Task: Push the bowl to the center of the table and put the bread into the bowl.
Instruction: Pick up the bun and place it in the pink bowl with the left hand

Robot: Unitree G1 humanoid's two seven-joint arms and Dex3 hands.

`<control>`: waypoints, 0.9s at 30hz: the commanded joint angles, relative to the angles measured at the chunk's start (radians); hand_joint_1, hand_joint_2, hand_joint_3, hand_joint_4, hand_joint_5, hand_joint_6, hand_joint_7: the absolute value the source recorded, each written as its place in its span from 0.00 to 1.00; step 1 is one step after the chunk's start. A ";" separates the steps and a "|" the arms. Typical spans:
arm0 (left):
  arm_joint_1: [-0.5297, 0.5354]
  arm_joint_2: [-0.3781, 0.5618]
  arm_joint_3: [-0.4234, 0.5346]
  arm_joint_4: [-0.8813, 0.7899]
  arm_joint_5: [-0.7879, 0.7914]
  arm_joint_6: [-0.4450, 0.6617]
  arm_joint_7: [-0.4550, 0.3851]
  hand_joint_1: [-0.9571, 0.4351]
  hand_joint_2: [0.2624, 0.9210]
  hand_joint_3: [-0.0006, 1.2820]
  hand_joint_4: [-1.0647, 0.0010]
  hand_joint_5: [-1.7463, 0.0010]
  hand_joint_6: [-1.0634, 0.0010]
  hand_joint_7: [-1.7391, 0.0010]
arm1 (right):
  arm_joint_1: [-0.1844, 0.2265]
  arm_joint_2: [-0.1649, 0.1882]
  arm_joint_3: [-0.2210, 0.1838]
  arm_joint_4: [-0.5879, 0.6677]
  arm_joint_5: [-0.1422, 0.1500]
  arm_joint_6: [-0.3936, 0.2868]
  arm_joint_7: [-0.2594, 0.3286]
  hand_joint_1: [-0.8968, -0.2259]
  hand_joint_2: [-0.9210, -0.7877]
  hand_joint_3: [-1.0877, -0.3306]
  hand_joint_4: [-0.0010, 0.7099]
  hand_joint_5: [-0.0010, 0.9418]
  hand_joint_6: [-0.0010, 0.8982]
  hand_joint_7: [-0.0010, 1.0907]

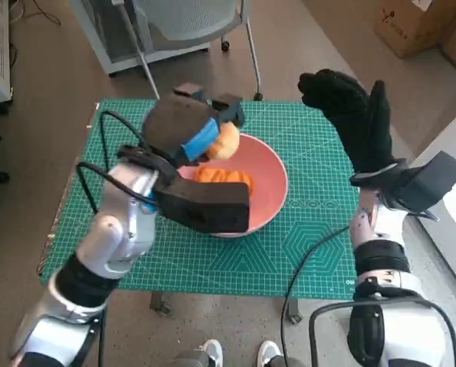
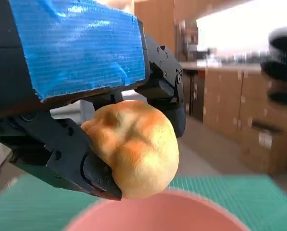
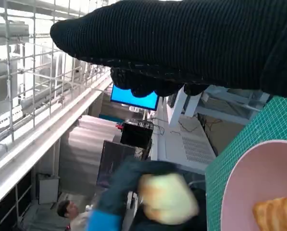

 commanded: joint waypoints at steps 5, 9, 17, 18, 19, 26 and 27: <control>-0.041 -0.031 -0.006 0.086 0.001 -0.016 -0.035 0.69 1.00 0.02 0.29 0.38 0.39 0.34 | 0.022 -0.009 -0.001 0.005 -0.004 0.000 -0.011 0.30 0.00 0.45 0.32 0.01 0.40 0.01; -0.033 -0.038 0.005 0.106 -0.020 -0.037 -0.033 0.69 1.00 0.03 0.30 0.37 0.39 0.34 | 0.024 -0.010 0.000 0.005 -0.007 0.002 -0.022 0.29 0.00 0.45 0.33 0.01 0.40 0.01; -0.004 -0.074 0.075 0.123 -0.150 -0.018 -0.083 0.86 1.00 0.12 0.44 0.25 0.49 0.68 | 0.028 -0.005 0.003 0.002 -0.009 0.000 -0.042 0.28 0.00 0.46 0.33 0.01 0.40 0.01; 0.001 -0.079 0.086 0.119 -0.173 0.003 -0.107 0.79 0.94 0.09 0.58 0.45 0.55 0.79 | 0.028 -0.005 0.004 0.001 -0.009 0.000 -0.042 0.28 0.00 0.46 0.33 0.01 0.40 0.01; 0.005 -0.082 0.094 0.116 -0.190 0.018 -0.125 0.73 0.90 0.07 0.70 0.64 0.62 0.86 | 0.028 -0.004 0.004 0.000 -0.009 -0.001 -0.043 0.28 0.00 0.46 0.33 0.01 0.40 0.01; 0.015 -0.057 0.113 0.085 -0.246 0.064 -0.205 0.51 0.80 0.01 0.97 0.97 0.79 0.99 | 0.028 0.001 0.011 -0.002 -0.011 -0.006 -0.055 0.29 0.00 0.46 0.33 0.00 0.40 0.00; 0.016 -0.049 0.115 0.082 -0.250 0.059 -0.208 0.49 0.79 0.00 0.98 0.98 0.80 0.99 | 0.028 0.003 0.011 -0.003 -0.010 -0.007 -0.053 0.29 0.00 0.46 0.33 0.00 0.40 0.00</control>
